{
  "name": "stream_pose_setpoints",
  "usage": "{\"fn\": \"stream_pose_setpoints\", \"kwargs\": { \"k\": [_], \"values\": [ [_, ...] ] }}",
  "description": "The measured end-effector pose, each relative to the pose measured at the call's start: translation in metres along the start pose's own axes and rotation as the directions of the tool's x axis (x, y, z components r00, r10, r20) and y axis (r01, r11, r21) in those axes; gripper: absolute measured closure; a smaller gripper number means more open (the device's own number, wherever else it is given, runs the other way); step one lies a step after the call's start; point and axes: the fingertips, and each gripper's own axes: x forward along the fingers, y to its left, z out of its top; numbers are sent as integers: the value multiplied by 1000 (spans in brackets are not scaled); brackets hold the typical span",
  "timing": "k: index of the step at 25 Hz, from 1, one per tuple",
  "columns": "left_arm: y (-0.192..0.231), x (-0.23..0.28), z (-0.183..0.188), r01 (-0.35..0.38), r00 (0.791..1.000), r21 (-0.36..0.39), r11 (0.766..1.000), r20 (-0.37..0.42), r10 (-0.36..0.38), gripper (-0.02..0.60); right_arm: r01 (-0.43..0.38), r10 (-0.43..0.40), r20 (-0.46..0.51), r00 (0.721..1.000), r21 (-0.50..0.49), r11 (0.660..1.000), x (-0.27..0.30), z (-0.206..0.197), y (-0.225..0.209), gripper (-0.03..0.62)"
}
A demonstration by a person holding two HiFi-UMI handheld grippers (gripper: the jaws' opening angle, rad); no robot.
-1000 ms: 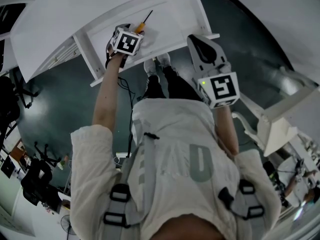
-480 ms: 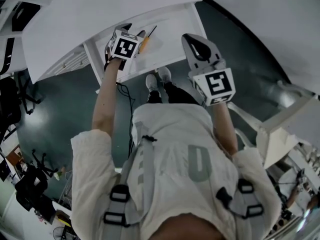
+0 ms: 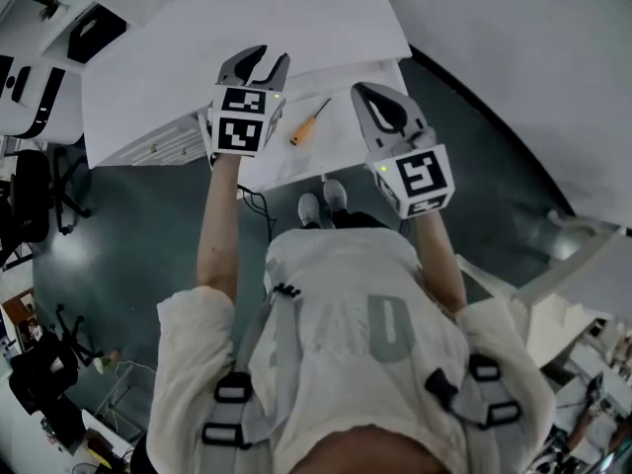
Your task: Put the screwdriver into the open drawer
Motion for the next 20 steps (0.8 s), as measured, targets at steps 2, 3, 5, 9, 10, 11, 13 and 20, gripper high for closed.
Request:
{"fn": "stream_pose_setpoints", "kwargs": {
  "k": [2, 3, 5, 9, 10, 11, 13, 20],
  "values": [
    [9, -25, 25, -64, 993, -7, 998, 97, 65, 474, -11, 12, 19, 1000, -9, 1000, 4, 8, 5, 589],
    [12, -37, 36, -93, 985, -14, 996, 142, 94, 492, -16, 17, 30, 999, -11, 1000, 6, 12, 7, 589],
    [15, -61, 52, -140, 965, -29, 990, 219, 143, 525, -23, 23, 53, 998, -9, 1000, 8, 20, 10, 589],
    [20, -106, 69, -243, 905, -75, 967, 341, 254, 554, -30, 30, 104, 994, -2, 1000, 14, 37, 18, 589],
    [21, -117, 71, -274, 883, -94, 957, 371, 289, 567, -30, 29, 115, 993, 0, 1000, 14, 41, 21, 589],
    [22, -129, 72, -300, 858, -122, 946, 400, 323, 575, -29, 28, 125, 992, 0, 1000, 14, 44, 24, 589],
    [20, -148, 69, -328, 813, -193, 925, 441, 381, 575, -23, 23, 139, 990, -1, 1000, 12, 50, 27, 589],
    [15, -170, 39, -351, 797, -242, 905, 430, 424, 577, -6, -2, 156, 988, 48, 999, 7, 52, 34, 589]
  ]
}}
